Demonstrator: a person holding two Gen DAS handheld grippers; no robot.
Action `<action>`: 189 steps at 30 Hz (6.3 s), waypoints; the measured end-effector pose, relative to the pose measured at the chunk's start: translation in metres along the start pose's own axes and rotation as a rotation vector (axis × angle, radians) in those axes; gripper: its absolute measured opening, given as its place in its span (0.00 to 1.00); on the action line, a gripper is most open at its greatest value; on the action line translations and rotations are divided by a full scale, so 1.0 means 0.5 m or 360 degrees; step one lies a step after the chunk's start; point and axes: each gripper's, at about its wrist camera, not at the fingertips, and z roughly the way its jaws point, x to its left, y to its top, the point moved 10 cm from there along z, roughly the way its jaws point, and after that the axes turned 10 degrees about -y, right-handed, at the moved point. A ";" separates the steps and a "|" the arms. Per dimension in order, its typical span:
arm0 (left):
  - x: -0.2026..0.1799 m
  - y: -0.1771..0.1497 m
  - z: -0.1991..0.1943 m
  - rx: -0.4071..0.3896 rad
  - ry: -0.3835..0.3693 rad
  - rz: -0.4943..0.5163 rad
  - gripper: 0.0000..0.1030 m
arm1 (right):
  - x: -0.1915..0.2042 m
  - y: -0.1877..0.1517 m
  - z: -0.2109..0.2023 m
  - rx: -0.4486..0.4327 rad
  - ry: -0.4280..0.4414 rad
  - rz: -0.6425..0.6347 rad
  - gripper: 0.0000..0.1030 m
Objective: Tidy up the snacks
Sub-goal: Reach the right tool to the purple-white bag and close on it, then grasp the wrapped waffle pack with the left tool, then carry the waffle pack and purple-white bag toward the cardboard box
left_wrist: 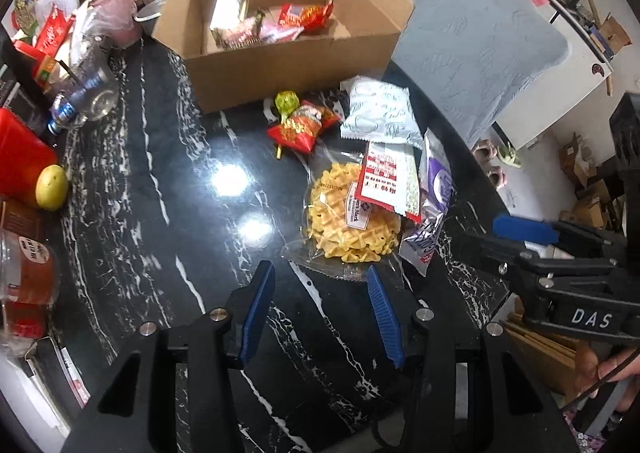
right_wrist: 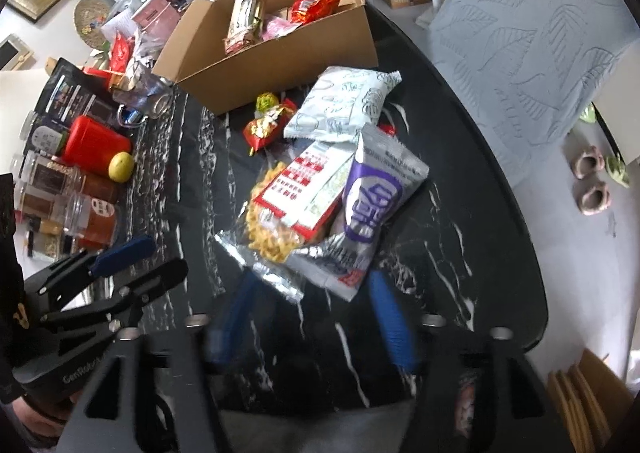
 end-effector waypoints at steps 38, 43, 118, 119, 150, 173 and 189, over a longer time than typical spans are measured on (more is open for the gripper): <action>-0.052 0.041 0.176 0.0262 -0.0088 0.0207 0.50 | -0.125 0.015 0.117 0.0122 -0.0012 0.0366 0.34; -0.071 0.051 0.195 0.0273 -0.0138 0.0208 0.87 | -0.127 0.009 0.115 0.0123 -0.0022 0.0366 0.34; 0.069 -0.058 0.171 0.0214 0.0370 0.0269 1.00 | -0.095 -0.061 0.127 0.0201 -0.0086 0.0145 0.38; 0.071 -0.055 0.171 0.0201 0.0368 0.0270 1.00 | -0.092 -0.064 0.126 0.0202 -0.0086 0.0142 0.38; 0.137 -0.005 0.194 0.0121 0.0105 0.0280 0.99 | -0.062 -0.075 0.142 0.0231 -0.0140 0.0005 0.41; 0.084 -0.008 0.064 0.0000 0.0062 0.0231 0.76 | -0.030 -0.072 0.116 0.0198 -0.0029 0.0002 0.27; 0.015 0.078 -0.066 -0.0227 0.0027 0.0290 0.76 | 0.061 -0.005 -0.006 0.0058 0.0206 -0.0098 0.27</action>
